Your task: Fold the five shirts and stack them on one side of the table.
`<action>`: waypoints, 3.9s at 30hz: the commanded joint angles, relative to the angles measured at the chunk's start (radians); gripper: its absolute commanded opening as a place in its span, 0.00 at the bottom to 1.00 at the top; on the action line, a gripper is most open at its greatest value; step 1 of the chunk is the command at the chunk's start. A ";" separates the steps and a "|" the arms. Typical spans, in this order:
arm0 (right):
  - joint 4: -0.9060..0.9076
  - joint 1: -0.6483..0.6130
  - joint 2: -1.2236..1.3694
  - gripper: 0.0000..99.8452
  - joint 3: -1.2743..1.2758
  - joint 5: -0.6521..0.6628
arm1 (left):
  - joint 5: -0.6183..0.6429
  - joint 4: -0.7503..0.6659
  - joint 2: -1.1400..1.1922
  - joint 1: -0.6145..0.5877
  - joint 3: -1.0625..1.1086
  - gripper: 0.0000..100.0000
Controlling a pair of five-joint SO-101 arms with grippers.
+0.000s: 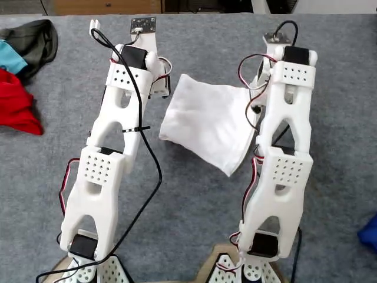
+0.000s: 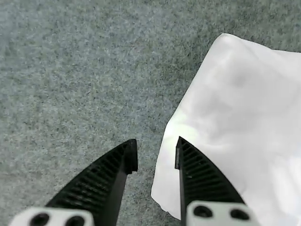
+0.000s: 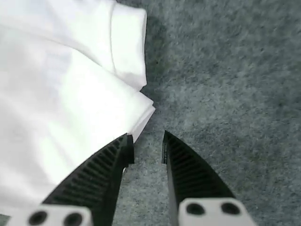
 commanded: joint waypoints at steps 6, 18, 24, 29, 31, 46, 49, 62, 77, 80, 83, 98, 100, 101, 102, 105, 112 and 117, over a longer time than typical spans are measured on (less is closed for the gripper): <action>-0.048 0.007 0.033 0.13 0.001 -0.011 | 0.002 -0.014 -0.008 -0.009 -0.014 0.15; -0.101 -0.018 0.038 0.05 0.013 -0.011 | 0.002 -0.011 -0.008 -0.083 -0.009 0.15; -0.103 -0.024 0.070 0.01 -0.016 -0.005 | 0.000 -0.011 -0.016 -0.083 -0.012 0.15; -0.098 -0.027 0.076 0.01 -0.094 -0.005 | 0.000 -0.011 -0.016 -0.084 -0.008 0.15; -0.095 -0.027 0.076 0.01 -0.143 -0.005 | 0.000 -0.011 -0.016 -0.084 -0.009 0.15; -0.147 -0.094 0.084 0.01 -0.326 0.048 | -0.055 0.023 -0.018 -0.109 -0.014 0.15; -0.157 -0.093 0.082 0.01 -0.306 0.049 | -0.055 0.025 -0.018 -0.129 -0.014 0.15; -0.107 -0.068 0.108 0.16 -0.292 0.044 | -0.055 0.025 -0.018 -0.141 -0.014 0.15; 0.021 -0.041 -0.074 0.18 -0.085 0.052 | -0.051 0.020 -0.008 -0.005 -0.066 0.21; 0.020 -0.028 -0.206 0.18 0.081 0.054 | -0.049 0.017 -0.008 0.031 -0.107 0.21; 0.017 -0.033 -0.348 0.18 0.246 0.044 | -0.049 -0.031 -0.008 0.040 -0.127 0.21; -0.023 -0.229 -0.653 0.18 0.687 -0.473 | -0.175 0.028 -0.018 -0.028 -0.118 0.21; -0.015 -0.240 -0.653 0.18 0.694 -0.539 | -0.175 0.028 -0.018 -0.048 -0.121 0.21; -0.018 -0.243 -0.651 0.18 0.705 -0.571 | -0.175 0.028 -0.018 -0.055 -0.123 0.21; -0.025 -0.243 -0.650 0.18 0.722 -0.595 | -0.176 0.028 -0.018 -0.063 -0.123 0.21; -0.072 -0.239 -0.633 0.18 0.779 -0.638 | -0.218 0.028 -0.018 -0.071 -0.117 0.21; -0.215 -0.245 -0.576 0.18 0.857 -0.855 | -0.264 0.028 -0.018 -0.095 -0.123 0.21; -0.253 -0.255 -0.564 0.18 0.862 -1.007 | -0.273 0.028 -0.018 -0.123 -0.123 0.21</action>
